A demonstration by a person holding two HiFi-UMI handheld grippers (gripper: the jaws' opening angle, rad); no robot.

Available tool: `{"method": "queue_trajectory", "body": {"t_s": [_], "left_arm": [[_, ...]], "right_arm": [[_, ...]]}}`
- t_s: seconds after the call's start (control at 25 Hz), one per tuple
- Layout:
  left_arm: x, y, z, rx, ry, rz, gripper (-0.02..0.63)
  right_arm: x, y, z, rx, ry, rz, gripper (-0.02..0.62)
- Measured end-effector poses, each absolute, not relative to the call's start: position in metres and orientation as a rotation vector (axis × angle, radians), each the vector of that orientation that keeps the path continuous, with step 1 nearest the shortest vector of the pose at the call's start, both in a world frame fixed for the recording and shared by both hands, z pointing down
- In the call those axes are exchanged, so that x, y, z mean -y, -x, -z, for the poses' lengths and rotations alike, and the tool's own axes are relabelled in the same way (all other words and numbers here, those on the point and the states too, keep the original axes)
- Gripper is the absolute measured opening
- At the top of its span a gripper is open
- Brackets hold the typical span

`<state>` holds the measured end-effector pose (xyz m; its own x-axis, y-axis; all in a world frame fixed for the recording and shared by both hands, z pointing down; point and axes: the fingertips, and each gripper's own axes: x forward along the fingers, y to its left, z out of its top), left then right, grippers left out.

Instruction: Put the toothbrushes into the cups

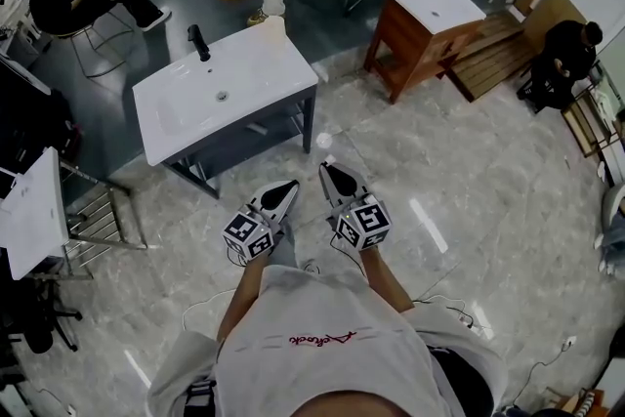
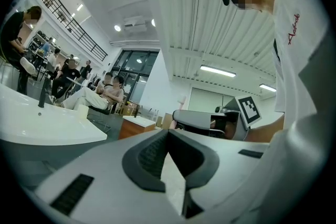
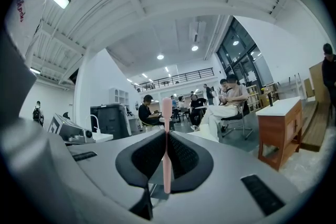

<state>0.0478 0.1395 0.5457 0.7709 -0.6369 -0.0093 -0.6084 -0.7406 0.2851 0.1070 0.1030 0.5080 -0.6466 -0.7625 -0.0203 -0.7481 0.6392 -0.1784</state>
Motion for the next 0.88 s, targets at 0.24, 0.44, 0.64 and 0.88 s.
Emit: {"method": "queue_trajectory", "body": {"t_s": [0.24,0.44,0.64,0.88], "left_arm": [[-0.111,-0.045,-0.547,0.959,-2.702,0.165,0.014],[-0.082,-0.032,-0.551,0.958,-2.697,0.164,0.014],[-0.042,-0.016,-0.552,0.96,-2.693,0.17,0.014],[0.007,-0.008,-0.559,0.937,-2.686,0.182,0.014]], "right_arm": [[-0.075,-0.103,-0.51,-2.756,1.282,0.237,0.009],[-0.047,-0.091,-0.514,-2.752,1.286,0.247,0.009],[-0.013,-0.075,-0.515,-2.755,1.283,0.252,0.009],[0.033,-0.064,-0.522,-2.755,1.305,0.267,0.009]]}}
